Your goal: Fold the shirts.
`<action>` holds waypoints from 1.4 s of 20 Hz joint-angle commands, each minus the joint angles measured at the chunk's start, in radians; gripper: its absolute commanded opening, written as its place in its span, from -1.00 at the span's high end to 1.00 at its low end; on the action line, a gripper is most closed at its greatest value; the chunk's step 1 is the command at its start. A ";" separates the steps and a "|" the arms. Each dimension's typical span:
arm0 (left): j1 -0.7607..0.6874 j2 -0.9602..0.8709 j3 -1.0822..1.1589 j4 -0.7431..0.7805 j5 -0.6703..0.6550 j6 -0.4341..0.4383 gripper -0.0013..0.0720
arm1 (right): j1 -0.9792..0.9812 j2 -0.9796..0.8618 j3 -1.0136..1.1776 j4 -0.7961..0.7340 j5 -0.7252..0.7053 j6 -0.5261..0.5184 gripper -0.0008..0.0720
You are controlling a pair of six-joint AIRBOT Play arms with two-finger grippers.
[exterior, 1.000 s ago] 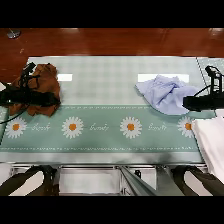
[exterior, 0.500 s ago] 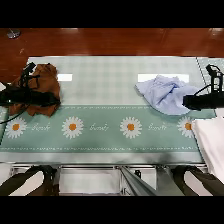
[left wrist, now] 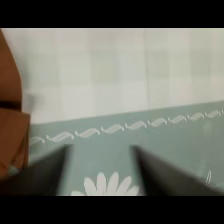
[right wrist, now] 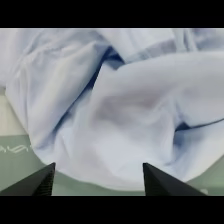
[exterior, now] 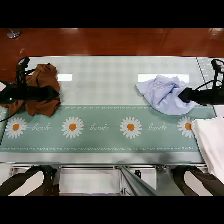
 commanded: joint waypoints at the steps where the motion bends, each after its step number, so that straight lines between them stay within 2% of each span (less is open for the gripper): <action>1: 0.001 -0.015 0.002 0.002 0.075 -0.001 -0.95 | 0.000 -0.015 0.001 -0.035 -0.202 0.045 -0.75; 3: 0.000 -0.026 0.002 0.001 0.080 -0.012 -0.95 | 0.000 -0.073 0.026 -0.077 -0.223 0.101 -0.75; 7: 0.000 -0.045 0.002 0.001 0.080 -0.024 -0.95 | 0.001 -0.306 0.157 -0.207 -0.165 0.265 -0.75; 12: 0.000 -0.067 0.002 0.001 0.076 -0.005 -0.95 | 0.030 -0.561 0.294 -0.203 0.013 0.288 -0.69; 13: 0.000 -0.070 0.002 0.001 0.073 -0.008 -0.95 | 0.041 -0.586 0.312 -0.192 0.057 0.282 -0.43; 14: 0.000 -0.070 0.002 0.001 0.064 -0.008 -0.95 | 0.051 -0.597 0.325 -0.166 0.102 0.229 0.42; 15: 0.000 -0.069 0.002 0.000 0.039 -0.009 -0.95 | 0.058 -0.597 0.336 -0.131 0.135 0.143 0.91; 16: 0.000 -0.066 0.002 -0.008 0.000 -0.008 -0.95 | 0.061 -0.592 0.363 -0.100 0.168 0.099 0.91; 18: 0.000 -0.050 0.002 -0.010 -0.091 -0.008 -0.95 | 0.061 -0.563 0.459 -0.058 0.216 0.076 0.91; 20: 0.000 -0.008 0.002 -0.015 -0.186 -0.005 -0.95 | 0.061 -0.481 0.597 -0.005 0.200 0.056 0.91; 22: 0.000 0.064 -0.001 -0.114 -0.300 0.035 -0.95 | 0.061 -0.386 0.725 0.022 0.147 0.047 0.91; 26: 0.001 0.248 -0.080 -0.149 -0.300 0.019 -0.95 | 0.071 -0.208 0.930 0.114 0.106 -0.018 0.91; 28: 0.001 0.314 -0.156 -0.145 -0.260 -0.015 -0.95 | 0.124 -0.150 1.027 0.075 0.092 -0.051 0.91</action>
